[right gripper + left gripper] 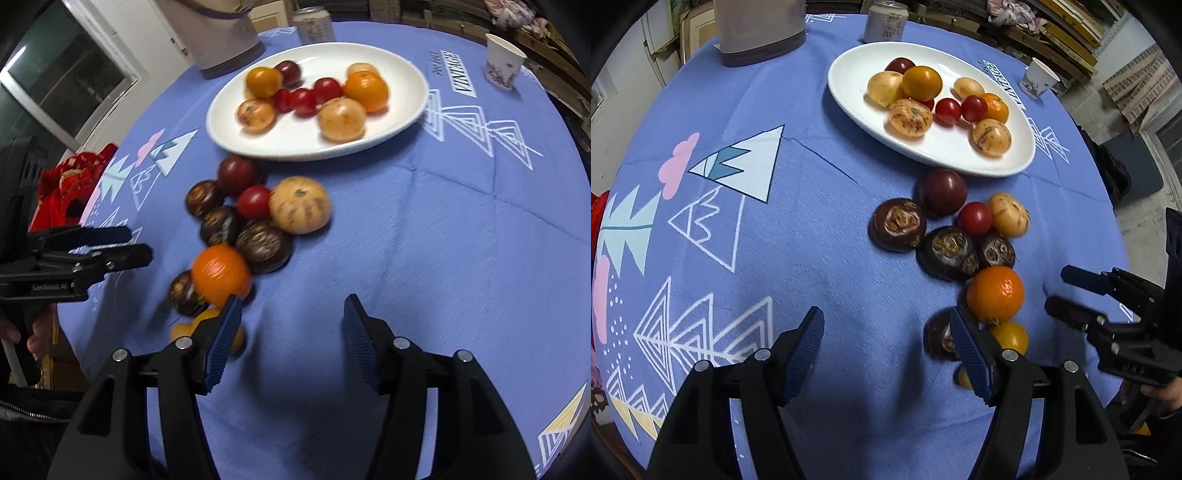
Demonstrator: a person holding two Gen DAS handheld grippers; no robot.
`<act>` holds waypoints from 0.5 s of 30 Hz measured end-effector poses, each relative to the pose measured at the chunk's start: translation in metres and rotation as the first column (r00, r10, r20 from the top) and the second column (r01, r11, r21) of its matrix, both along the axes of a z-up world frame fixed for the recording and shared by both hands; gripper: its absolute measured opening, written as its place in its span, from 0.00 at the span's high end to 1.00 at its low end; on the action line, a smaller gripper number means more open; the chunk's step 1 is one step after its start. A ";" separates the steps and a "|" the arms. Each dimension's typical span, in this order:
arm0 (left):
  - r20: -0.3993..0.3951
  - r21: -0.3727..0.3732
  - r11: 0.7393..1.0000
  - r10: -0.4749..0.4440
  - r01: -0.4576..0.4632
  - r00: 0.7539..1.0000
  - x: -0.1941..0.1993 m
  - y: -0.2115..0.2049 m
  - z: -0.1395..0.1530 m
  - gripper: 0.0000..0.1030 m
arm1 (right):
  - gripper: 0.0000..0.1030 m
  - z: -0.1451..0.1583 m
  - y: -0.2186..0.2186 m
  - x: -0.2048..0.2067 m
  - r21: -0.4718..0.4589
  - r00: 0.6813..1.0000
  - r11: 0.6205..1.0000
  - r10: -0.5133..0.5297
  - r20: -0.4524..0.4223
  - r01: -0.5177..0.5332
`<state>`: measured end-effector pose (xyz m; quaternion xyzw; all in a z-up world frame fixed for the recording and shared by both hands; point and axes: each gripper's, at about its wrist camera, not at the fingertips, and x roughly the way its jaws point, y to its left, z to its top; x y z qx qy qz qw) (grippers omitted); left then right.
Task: Organize fruits
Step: 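Grasp a small yellow plum with the right tool while the left tool returns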
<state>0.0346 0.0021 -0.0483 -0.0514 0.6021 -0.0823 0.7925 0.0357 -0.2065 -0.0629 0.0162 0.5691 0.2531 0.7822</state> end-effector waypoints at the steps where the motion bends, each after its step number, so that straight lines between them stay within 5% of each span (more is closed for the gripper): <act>1: -0.001 -0.001 1.000 0.000 0.000 1.000 -0.001 0.000 0.000 0.31 | 0.45 0.000 0.004 -0.004 -0.002 1.000 1.000 0.018 -0.001 -0.018; 15: -0.033 0.007 1.000 0.019 -0.019 0.999 -0.018 0.007 -0.005 0.31 | 0.45 -0.015 0.042 -0.021 -0.022 0.990 0.990 0.141 -0.025 -0.141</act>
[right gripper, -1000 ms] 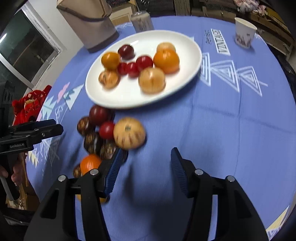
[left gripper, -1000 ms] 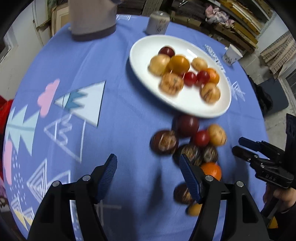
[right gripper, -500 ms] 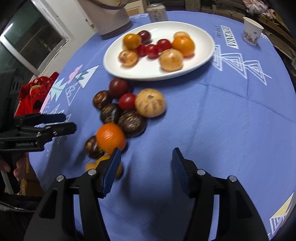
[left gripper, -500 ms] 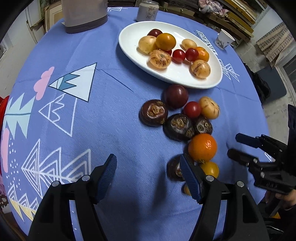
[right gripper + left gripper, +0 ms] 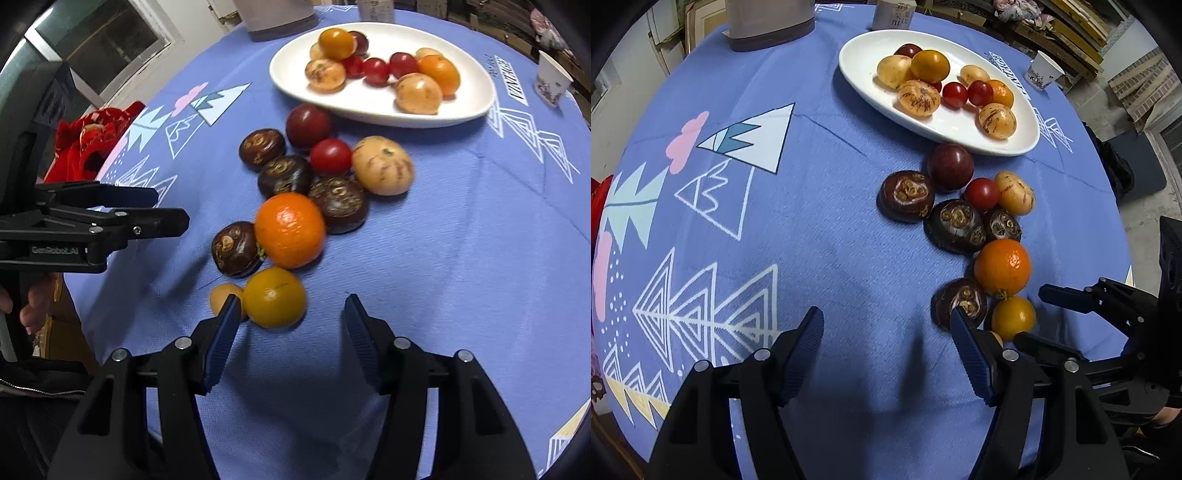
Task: Organize fruits
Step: 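Grasp a small yellow plum with the right tool while the left tool returns, then grasp a dark brown fruit with the left tool while the right tool holds the plum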
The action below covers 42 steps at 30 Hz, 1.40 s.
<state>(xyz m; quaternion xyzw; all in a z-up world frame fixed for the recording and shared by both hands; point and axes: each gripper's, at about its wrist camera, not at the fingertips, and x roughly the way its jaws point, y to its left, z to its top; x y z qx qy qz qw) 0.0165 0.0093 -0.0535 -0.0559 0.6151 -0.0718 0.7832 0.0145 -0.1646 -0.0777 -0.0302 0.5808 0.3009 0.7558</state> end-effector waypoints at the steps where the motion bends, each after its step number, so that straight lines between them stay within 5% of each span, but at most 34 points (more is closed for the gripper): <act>1: 0.000 0.001 1.000 0.001 -0.001 1.000 -0.001 0.001 0.000 0.31 | 0.45 -0.002 0.004 0.001 -0.002 1.000 1.000 0.006 -0.002 -0.006; 4: -0.005 0.002 1.000 0.000 0.000 1.000 -0.005 0.001 0.001 0.31 | 0.48 -0.005 0.009 0.005 0.028 1.000 1.000 0.002 -0.008 -0.002; 6: -0.006 0.001 1.000 -0.006 0.006 1.000 -0.007 0.000 0.001 0.31 | 0.64 -0.004 0.012 0.009 0.035 1.000 0.999 0.011 -0.012 -0.011; 22: -0.021 -0.002 0.982 -0.190 0.190 0.981 0.000 -0.055 -0.012 0.31 | 0.64 0.000 -0.037 0.002 0.058 0.990 0.989 -0.132 -0.052 0.135; 24: -0.029 0.006 0.981 -0.194 0.194 0.981 0.004 -0.060 -0.018 0.33 | 0.64 0.000 -0.043 0.001 0.059 0.989 0.988 -0.140 -0.053 0.143; 26: -0.042 0.004 0.982 -0.191 0.191 0.981 0.007 -0.061 -0.024 0.53 | 0.64 0.000 -0.048 -0.001 0.060 0.988 0.987 -0.146 -0.052 0.149; 28: -0.066 -0.011 0.981 -0.192 0.192 0.979 0.009 -0.061 -0.031 0.63 | 0.64 0.001 -0.050 0.000 0.061 0.987 0.986 -0.150 -0.053 0.153; 42: 0.037 0.002 0.991 -0.133 0.133 0.990 0.007 -0.030 0.007 0.71 | 0.64 0.030 -0.047 0.021 0.118 0.991 0.984 -0.133 -0.009 0.133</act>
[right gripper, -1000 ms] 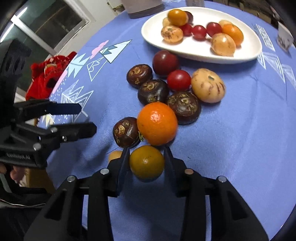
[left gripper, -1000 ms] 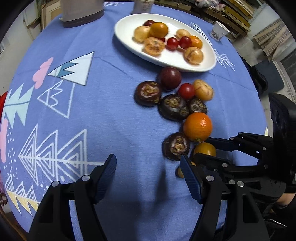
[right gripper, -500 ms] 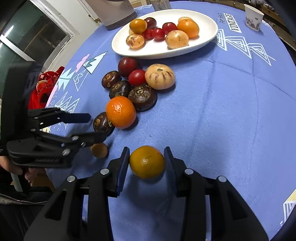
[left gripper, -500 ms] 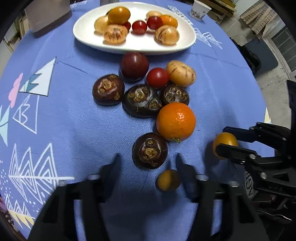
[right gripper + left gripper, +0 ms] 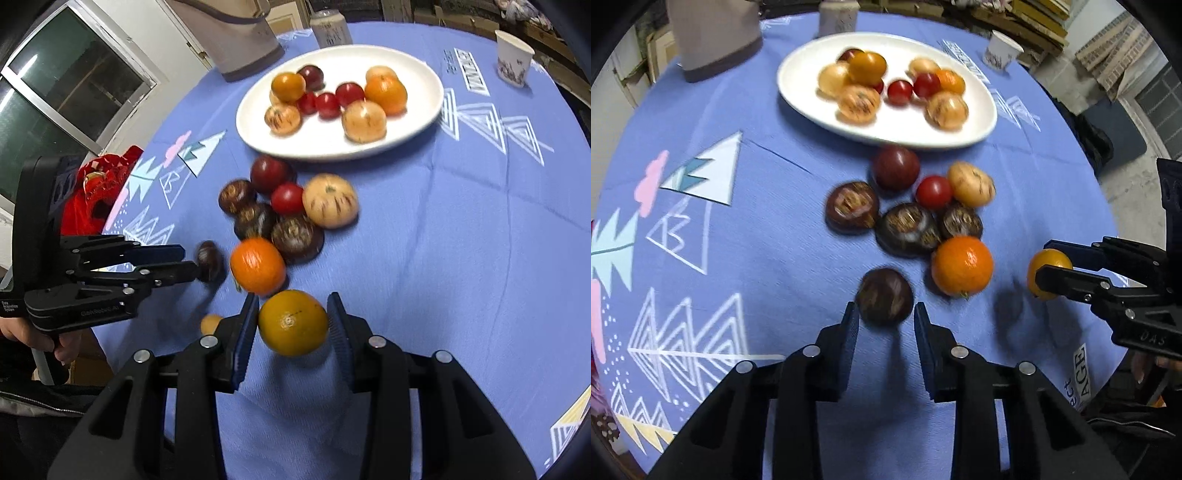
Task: Organize fruits
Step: 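Grasp a dark brown fruit with the left tool while the right tool holds the plum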
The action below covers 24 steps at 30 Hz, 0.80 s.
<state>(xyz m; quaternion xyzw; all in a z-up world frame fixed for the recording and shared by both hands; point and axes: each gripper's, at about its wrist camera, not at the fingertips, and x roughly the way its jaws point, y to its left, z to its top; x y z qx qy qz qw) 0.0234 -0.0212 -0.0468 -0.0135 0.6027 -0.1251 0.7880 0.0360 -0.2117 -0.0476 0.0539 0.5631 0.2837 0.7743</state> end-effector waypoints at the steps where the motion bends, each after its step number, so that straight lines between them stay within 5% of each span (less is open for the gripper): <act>1: 0.003 0.000 1.000 0.000 0.000 1.000 0.000 0.001 0.000 0.71 | 0.64 0.001 0.001 0.001 -0.002 1.000 1.000 0.004 0.001 -0.004; 7: -0.055 -0.029 1.000 0.008 -0.010 0.998 0.001 0.004 -0.017 0.68 | 0.64 -0.005 0.007 0.004 -0.010 1.000 1.000 0.023 -0.016 -0.023; 24: -0.038 0.014 0.997 -0.069 0.070 0.997 0.023 -0.030 -0.039 0.60 | 0.63 -0.011 0.003 0.007 -0.014 0.999 1.000 0.014 -0.036 -0.014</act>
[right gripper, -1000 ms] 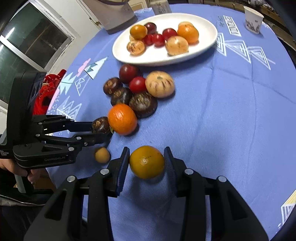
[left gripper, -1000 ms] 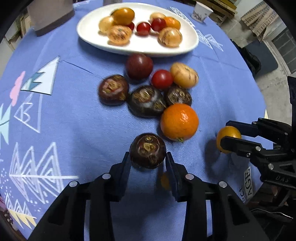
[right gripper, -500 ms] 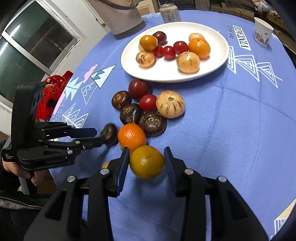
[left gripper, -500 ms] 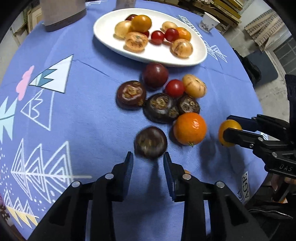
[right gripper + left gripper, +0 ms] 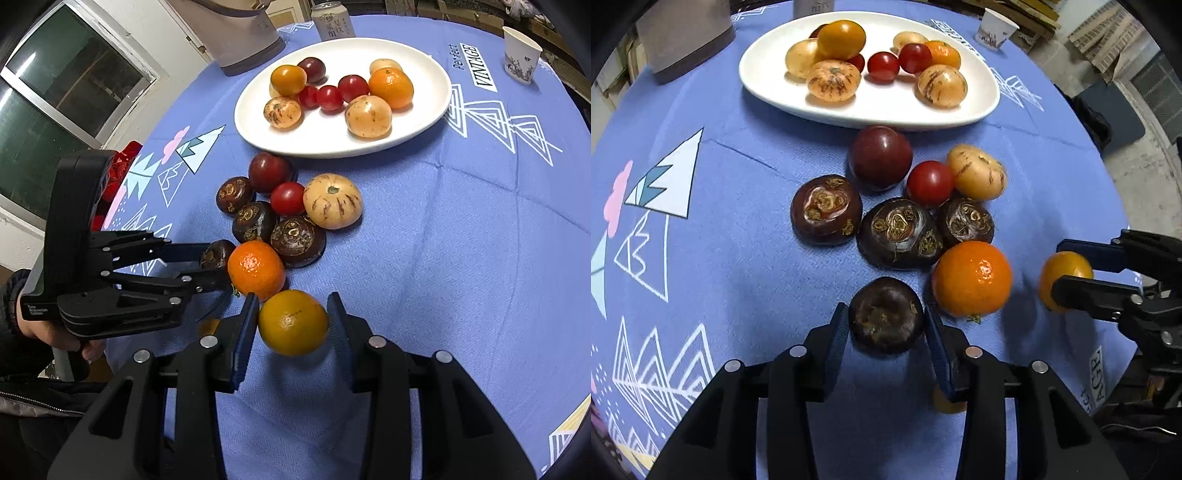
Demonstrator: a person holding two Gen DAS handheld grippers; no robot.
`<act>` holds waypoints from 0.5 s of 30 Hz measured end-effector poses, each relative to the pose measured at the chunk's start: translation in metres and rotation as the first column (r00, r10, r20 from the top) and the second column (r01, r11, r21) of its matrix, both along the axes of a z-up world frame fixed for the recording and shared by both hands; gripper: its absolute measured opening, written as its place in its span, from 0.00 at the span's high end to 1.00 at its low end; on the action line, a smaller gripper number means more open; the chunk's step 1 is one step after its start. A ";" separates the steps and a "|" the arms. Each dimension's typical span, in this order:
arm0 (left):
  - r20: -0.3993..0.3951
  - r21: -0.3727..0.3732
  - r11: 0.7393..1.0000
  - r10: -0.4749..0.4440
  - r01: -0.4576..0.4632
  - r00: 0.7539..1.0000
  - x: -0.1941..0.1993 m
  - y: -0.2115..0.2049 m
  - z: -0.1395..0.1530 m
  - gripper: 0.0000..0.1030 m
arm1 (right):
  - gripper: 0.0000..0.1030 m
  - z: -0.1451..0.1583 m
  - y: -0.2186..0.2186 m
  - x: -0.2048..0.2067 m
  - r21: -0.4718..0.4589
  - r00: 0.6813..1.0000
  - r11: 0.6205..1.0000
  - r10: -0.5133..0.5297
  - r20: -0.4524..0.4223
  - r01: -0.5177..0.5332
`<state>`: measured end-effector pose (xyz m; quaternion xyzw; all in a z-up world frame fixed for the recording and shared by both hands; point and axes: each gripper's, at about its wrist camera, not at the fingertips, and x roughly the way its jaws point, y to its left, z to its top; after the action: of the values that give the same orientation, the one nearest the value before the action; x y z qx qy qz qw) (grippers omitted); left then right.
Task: Organize fruits
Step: 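Grasp a dark brown fruit with the left tool while the right tool holds the plum, then set the brown fruit and yellow plum on the plate and open both tools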
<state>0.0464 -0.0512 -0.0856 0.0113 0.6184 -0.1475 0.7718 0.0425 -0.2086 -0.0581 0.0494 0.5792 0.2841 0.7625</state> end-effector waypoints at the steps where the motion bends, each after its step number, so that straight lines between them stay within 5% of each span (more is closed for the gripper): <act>1: 0.005 0.003 1.000 -0.002 0.002 1.000 0.000 -0.001 0.000 0.60 | 0.63 0.000 0.000 0.000 -0.001 1.000 1.000 -0.001 -0.001 0.001; 15: 0.062 -0.045 0.996 0.074 -0.072 0.995 0.007 0.031 0.053 0.61 | 0.64 0.027 -0.002 0.018 0.043 0.998 0.999 -0.016 0.059 0.013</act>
<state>0.0531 -0.0204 -0.0330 -0.0233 0.5903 -0.1319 0.7960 0.0609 -0.2102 -0.0310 0.0614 0.5498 0.2922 0.7801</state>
